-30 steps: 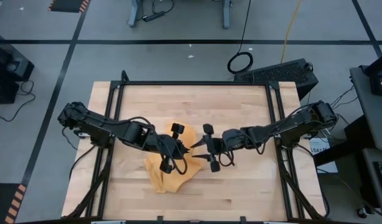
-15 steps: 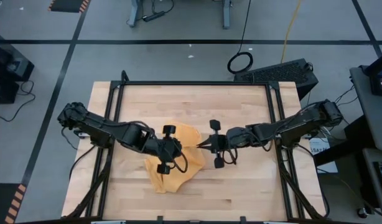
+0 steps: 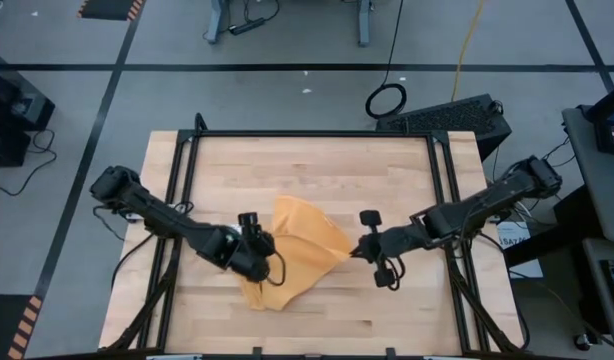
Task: Roll towel
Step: Roll the yellow towel
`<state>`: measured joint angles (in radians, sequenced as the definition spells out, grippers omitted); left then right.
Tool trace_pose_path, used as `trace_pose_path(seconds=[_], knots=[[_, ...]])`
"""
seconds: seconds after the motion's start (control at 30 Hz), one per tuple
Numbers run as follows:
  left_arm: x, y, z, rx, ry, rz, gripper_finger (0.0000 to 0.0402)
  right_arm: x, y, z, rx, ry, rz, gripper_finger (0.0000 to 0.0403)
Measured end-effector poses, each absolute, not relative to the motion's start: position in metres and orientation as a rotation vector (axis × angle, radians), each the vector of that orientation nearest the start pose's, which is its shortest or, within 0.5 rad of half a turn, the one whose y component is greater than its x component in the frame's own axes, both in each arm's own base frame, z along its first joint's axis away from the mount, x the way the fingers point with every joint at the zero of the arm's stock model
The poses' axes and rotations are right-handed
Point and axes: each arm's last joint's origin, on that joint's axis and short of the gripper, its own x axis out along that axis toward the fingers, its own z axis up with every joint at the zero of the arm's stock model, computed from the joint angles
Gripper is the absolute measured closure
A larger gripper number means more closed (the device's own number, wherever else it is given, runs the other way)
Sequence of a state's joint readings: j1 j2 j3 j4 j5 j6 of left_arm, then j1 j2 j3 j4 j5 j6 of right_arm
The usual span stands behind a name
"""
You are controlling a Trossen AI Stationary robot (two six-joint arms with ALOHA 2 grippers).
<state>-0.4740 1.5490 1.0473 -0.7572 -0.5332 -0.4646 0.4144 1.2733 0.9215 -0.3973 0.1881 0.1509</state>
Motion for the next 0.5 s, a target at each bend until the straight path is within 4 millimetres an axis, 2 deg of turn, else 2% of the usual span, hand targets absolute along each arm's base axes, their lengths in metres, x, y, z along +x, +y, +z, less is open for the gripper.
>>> trace_pose_path(seconds=[0.13,0.27,0.4,0.5], knots=[[0.249,-0.126,0.202,0.176,1.044,0.328,0.0199,0.233,0.104,0.257,-0.046,0.829,0.139,0.0402],[0.244,-0.133,0.195,0.137,1.005,0.309,0.0213,0.226,0.105,0.253,-0.042,0.883,0.087,0.0403],[0.245,-0.131,0.182,0.100,0.949,0.289,0.0227,0.225,0.106,0.252,-0.031,0.895,0.072,0.0403],[0.249,-0.133,0.179,0.117,0.893,0.246,0.0260,0.225,0.105,0.253,-0.026,0.891,0.055,0.0403]])
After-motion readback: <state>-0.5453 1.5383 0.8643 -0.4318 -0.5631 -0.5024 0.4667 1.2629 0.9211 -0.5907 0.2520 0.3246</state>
